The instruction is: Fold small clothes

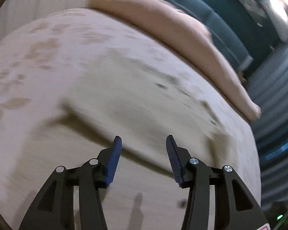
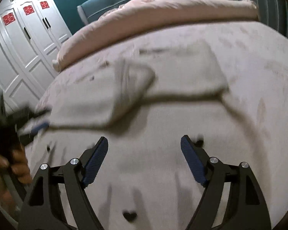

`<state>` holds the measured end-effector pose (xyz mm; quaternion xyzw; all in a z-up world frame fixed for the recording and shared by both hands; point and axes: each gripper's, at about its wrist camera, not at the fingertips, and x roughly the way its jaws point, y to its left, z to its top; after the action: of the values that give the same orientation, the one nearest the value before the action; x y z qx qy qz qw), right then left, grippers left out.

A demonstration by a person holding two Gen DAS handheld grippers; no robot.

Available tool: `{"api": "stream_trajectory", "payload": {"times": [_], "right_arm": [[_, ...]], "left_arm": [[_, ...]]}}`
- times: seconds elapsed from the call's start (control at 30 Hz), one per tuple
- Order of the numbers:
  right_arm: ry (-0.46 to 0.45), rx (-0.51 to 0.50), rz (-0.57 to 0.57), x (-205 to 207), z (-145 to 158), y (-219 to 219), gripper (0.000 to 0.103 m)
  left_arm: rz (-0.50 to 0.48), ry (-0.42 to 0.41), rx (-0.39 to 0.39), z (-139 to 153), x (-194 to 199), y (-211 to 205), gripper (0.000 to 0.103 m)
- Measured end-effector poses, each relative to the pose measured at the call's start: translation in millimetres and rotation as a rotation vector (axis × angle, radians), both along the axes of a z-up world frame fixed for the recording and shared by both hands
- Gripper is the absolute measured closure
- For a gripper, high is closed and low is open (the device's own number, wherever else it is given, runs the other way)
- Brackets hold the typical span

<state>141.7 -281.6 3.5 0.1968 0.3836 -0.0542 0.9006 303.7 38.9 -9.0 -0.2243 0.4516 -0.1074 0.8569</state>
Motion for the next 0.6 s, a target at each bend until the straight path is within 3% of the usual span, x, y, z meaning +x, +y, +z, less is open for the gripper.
{"api": "stream_trajectory", "payload": {"times": [0.17, 0.3, 0.37, 0.4, 0.43, 0.5, 0.53, 0.57, 0.6], "right_arm": [[0.027, -0.04, -0.006, 55.0, 13.0, 5.2, 0.027], [0.102, -0.111, 0.018, 100.1, 3.1, 16.0, 0.031], [0.158, -0.153, 0.036, 123.9, -3.2, 21.5, 0.06], [0.179, -0.163, 0.039, 131.2, -4.2, 21.3, 0.086], [0.169, -0.142, 0.04, 138.7, 2.5, 17.6, 0.095], [0.063, -0.07, 0.025, 134.6, 27.9, 6.5, 0.096], [-0.019, -0.018, 0.027, 129.2, 46.3, -1.7, 0.096], [-0.165, 0.104, 0.041, 114.8, 68.7, -19.3, 0.096], [-0.252, 0.187, 0.036, 103.6, 76.4, -35.2, 0.096]], "left_arm": [[0.129, 0.077, -0.093, -18.4, 19.7, 54.5, 0.057], [0.144, 0.1, -0.145, -23.4, 19.8, 57.1, 0.057], [0.143, 0.105, -0.155, -27.9, 24.8, 58.3, 0.061], [0.138, 0.1, -0.155, -24.9, 23.6, 57.7, 0.072], [0.131, 0.09, -0.151, -23.1, 26.1, 55.7, 0.08], [0.12, 0.052, -0.132, -17.0, 31.5, 53.1, 0.093], [0.119, 0.032, -0.127, -13.4, 32.1, 53.2, 0.093], [0.12, 0.011, -0.12, -9.2, 32.0, 53.1, 0.093], [0.122, 0.004, -0.114, -8.5, 32.2, 53.0, 0.093]]}}
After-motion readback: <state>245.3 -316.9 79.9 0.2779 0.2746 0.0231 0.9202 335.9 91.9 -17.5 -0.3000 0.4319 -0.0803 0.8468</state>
